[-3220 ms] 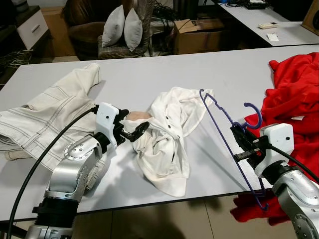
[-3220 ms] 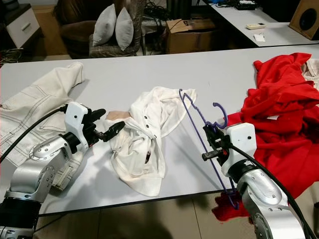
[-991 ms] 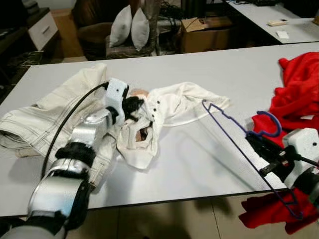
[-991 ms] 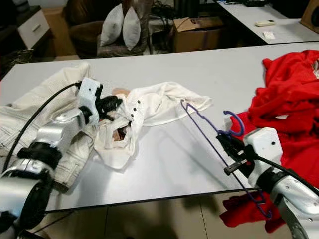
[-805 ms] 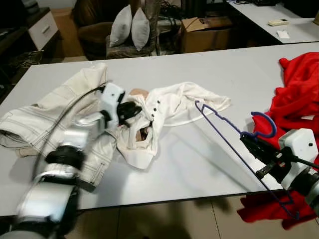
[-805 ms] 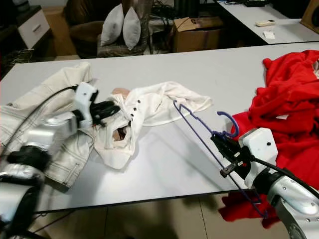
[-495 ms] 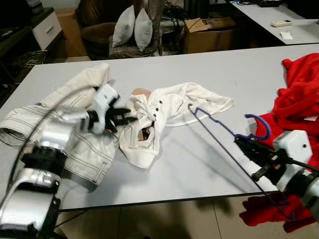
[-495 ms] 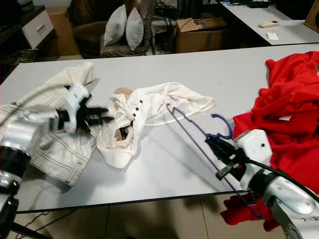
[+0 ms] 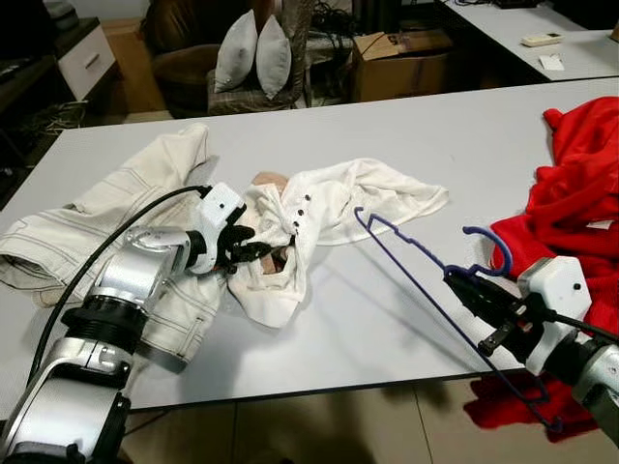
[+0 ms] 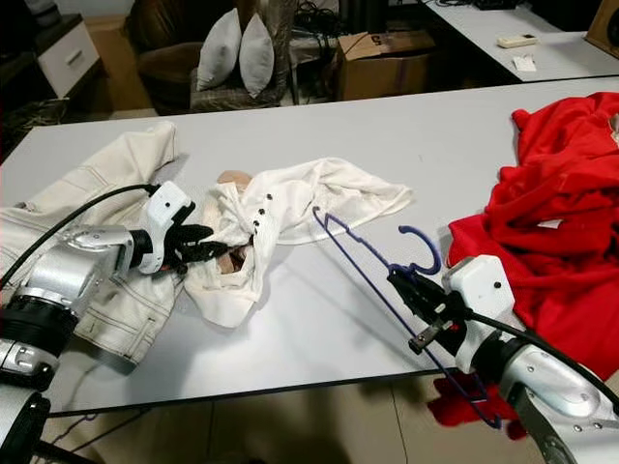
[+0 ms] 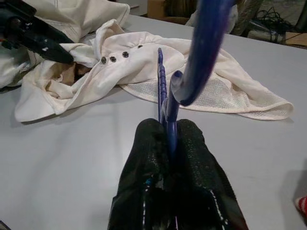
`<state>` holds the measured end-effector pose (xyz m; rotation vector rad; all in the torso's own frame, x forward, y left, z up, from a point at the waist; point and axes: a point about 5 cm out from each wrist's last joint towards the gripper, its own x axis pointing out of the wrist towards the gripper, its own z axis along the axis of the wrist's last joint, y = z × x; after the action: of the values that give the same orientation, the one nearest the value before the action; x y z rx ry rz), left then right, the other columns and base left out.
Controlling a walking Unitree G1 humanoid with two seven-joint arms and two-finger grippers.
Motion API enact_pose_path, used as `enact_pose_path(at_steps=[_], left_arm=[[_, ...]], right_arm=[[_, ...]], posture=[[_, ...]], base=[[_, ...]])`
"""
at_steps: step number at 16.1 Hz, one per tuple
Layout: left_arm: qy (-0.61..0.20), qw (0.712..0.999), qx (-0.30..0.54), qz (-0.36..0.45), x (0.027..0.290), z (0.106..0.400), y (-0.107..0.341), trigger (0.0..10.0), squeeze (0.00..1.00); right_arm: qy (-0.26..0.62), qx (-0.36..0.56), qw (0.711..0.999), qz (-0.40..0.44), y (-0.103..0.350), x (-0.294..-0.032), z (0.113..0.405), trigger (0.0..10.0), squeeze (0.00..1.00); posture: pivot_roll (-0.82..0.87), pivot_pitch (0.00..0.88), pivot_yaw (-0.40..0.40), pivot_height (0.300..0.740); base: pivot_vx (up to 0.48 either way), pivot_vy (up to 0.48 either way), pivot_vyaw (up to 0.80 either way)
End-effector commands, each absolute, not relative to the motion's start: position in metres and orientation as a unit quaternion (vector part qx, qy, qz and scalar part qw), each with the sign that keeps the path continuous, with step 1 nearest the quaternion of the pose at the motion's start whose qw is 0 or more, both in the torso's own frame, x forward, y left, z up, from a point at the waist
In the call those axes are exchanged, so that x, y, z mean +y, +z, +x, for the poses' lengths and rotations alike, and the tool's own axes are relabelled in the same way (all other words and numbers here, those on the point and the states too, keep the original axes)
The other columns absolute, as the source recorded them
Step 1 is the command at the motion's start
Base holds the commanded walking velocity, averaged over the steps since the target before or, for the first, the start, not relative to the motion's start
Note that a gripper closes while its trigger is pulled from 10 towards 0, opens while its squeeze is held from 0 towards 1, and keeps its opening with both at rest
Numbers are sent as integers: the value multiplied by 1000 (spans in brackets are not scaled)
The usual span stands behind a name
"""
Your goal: Hang hanger
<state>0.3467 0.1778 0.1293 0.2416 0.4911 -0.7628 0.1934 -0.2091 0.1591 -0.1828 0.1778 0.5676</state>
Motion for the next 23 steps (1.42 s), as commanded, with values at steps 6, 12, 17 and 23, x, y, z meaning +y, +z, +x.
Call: enact_pose_path(at_steps=[6, 12, 17, 23], left_arm=[[-380, 900, 211, 44, 164, 353, 135, 0, 0], [-371, 893, 235, 93, 163, 349, 121, 0, 0], [-347, 910, 207, 88, 167, 355, 130, 0, 0], [-336, 940, 35, -32, 151, 376, 202, 0, 0]], right_arm=[[292, 78, 948, -95, 164, -204, 189, 10000, 0], [307, 84, 943, -101, 165, -205, 187, 10000, 0], [324, 79, 938, -99, 168, -204, 191, 10000, 0], [406, 57, 911, -42, 183, -191, 188, 10000, 0]], posture=[[-27, 0, 130, 740], [-21, 0, 116, 740], [-6, 0, 94, 740], [18, 0, 73, 740]], base=[[0, 0, 0], [0, 0, 0], [0, 0, 0], [0, 0, 0]])
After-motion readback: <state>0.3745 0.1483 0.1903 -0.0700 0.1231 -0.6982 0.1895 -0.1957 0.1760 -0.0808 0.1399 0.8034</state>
